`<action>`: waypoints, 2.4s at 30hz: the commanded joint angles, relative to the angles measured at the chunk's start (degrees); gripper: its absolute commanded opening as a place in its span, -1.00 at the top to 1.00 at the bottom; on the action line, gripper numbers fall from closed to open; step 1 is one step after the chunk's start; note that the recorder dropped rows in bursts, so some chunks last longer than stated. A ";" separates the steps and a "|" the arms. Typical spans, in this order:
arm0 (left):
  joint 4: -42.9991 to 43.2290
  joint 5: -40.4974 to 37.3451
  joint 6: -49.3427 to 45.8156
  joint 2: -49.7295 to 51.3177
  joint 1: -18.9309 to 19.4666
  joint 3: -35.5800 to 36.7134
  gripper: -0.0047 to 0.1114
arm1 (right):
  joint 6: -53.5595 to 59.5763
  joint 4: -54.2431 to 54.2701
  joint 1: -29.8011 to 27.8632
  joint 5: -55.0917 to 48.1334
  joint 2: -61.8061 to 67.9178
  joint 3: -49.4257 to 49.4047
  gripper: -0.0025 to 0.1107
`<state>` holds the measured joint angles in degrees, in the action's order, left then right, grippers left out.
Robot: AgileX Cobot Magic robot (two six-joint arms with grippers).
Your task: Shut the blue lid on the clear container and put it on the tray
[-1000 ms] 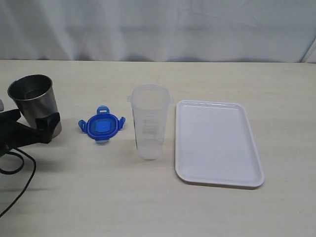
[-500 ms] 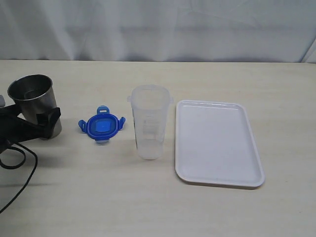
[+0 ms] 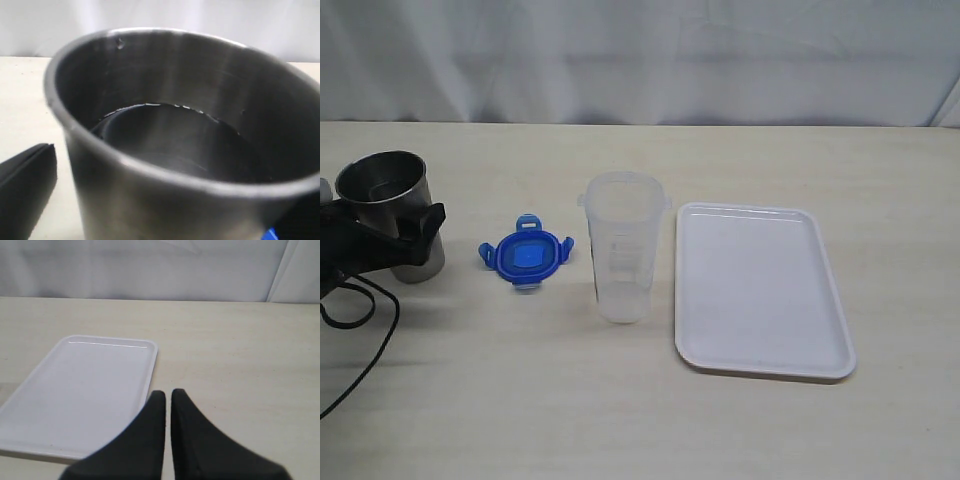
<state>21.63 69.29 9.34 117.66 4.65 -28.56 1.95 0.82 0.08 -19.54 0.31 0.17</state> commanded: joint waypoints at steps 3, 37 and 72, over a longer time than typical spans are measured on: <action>0.01 0.67 0.52 0.21 -0.05 -0.27 -0.89 | -0.31 0.22 0.04 -0.09 -0.31 -0.17 0.88; 1.16 0.67 0.52 0.11 -0.05 -0.27 -0.89 | -0.31 0.22 0.04 -0.09 -0.31 -0.17 0.88; 1.67 0.67 -0.28 0.11 -0.05 -1.43 -0.89 | -0.31 0.22 0.04 -0.09 -0.31 -0.17 0.88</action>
<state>23.26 69.29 9.38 117.66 4.65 -29.77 1.95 0.82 0.08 -19.54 0.31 0.17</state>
